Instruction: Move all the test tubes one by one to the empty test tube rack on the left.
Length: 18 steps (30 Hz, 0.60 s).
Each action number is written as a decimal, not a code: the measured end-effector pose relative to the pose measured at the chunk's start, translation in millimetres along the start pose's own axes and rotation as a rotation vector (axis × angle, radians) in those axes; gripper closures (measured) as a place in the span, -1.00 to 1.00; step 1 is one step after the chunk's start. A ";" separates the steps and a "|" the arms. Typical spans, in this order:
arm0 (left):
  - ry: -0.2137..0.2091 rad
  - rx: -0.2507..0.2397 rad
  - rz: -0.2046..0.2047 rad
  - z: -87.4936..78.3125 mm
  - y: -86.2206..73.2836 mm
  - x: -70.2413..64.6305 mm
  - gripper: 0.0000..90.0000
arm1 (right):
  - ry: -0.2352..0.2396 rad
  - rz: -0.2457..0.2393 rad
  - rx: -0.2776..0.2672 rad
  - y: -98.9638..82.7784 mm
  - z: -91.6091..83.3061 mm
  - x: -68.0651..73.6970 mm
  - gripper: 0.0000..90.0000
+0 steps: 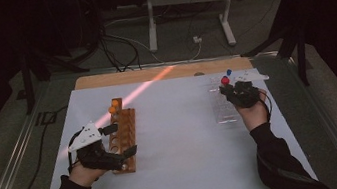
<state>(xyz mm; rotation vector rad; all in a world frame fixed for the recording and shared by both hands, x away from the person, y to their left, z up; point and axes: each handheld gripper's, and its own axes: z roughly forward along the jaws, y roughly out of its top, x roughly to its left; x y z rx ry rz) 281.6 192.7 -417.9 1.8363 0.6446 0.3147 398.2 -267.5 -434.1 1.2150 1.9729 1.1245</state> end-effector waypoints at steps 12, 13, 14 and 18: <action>-0.027 0.023 0.022 7.2 3.5 -4.7 -0.96 | 0.066 -0.029 -0.066 11.0 -23.7 14.9 0.66; -0.029 0.023 0.025 8.0 4.1 -5.9 -0.96 | 0.080 -0.030 -0.062 10.4 -24.4 17.5 0.67; -0.031 0.023 0.030 8.8 5.0 -6.6 -0.96 | 0.093 -0.036 -0.057 9.4 -24.7 20.5 0.67; -0.046 0.018 0.032 13.4 8.4 -9.1 -0.96 | 0.162 -0.055 -0.036 2.2 -24.3 35.4 0.67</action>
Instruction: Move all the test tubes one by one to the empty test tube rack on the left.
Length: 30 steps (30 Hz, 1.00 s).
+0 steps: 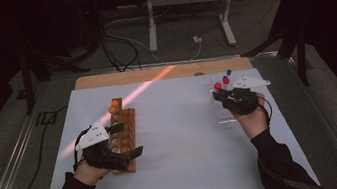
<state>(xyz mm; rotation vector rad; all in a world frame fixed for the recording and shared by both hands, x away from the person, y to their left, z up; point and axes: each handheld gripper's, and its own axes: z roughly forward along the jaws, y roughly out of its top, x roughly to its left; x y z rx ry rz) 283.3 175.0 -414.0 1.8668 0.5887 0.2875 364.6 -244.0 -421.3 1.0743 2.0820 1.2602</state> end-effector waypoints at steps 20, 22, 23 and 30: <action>-0.079 0.019 0.030 32.0 12.6 -15.8 -0.95 | 0.267 -0.128 0.102 -15.5 4.8 86.3 0.66; -0.090 0.015 0.030 35.0 14.2 -17.1 -0.95 | 0.282 -0.136 0.103 -15.2 3.1 91.9 0.67; -0.092 0.013 0.030 36.8 14.9 -18.0 -0.95 | 0.289 -0.139 0.105 -14.9 2.2 94.3 0.66; -0.116 0.019 0.048 48.7 19.7 -25.8 -0.95 | 0.335 -0.164 0.111 -14.2 -1.5 108.4 0.67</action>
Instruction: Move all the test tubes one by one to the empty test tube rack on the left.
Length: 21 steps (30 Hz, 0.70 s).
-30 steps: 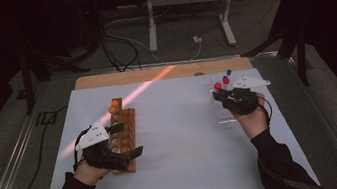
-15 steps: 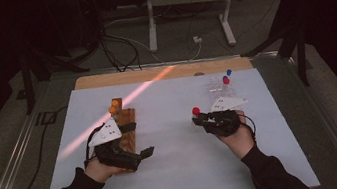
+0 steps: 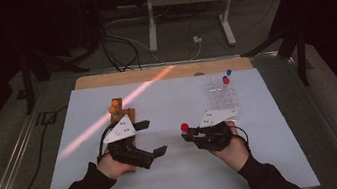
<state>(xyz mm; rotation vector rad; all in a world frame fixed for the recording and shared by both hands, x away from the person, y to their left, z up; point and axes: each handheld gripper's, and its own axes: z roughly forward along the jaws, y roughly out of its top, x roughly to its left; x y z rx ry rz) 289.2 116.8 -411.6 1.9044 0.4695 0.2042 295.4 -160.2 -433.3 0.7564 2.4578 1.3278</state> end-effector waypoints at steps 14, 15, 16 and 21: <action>-0.031 -0.010 0.033 16.7 4.3 -10.5 -0.83 | 0.043 -0.027 0.000 4.7 0.1 12.2 0.67; -0.035 -0.008 0.034 18.1 4.2 -11.1 -0.82 | 0.046 -0.029 0.000 4.9 0.2 12.9 0.67; -0.038 -0.009 0.037 19.0 4.0 -11.7 -0.79 | 0.048 -0.031 0.000 5.2 0.4 13.6 0.67; -0.048 -0.012 0.055 22.4 3.0 -14.2 -0.49 | 0.058 -0.037 0.003 5.8 0.8 15.8 0.66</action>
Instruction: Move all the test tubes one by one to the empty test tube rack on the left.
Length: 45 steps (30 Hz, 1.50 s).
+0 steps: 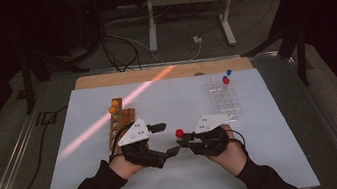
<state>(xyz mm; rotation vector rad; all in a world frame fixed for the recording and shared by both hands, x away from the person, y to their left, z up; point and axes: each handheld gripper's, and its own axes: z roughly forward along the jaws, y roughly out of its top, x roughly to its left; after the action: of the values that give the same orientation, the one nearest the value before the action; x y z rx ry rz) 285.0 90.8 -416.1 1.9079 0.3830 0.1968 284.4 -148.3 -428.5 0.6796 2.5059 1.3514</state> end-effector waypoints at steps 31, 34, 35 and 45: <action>0.021 0.002 0.025 13.1 1.4 1.2 0.58 | 0.023 -0.002 -0.002 2.2 1.8 3.6 0.65; 0.035 0.000 0.026 10.2 4.6 3.8 0.58 | 0.021 0.007 -0.012 2.4 0.3 2.5 0.54; 0.041 -0.004 0.020 8.4 5.7 5.5 0.58 | 0.013 0.011 -0.014 2.3 -0.1 2.3 0.49; 0.155 -0.038 0.004 -22.7 18.2 26.4 0.58 | -0.010 0.034 -0.061 3.2 -5.8 -2.4 -0.15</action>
<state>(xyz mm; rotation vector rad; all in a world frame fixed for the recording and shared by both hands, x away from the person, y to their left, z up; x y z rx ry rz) 305.6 114.3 -392.2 1.8619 0.4763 0.3540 285.2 -152.3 -422.7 0.7172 2.4457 1.4262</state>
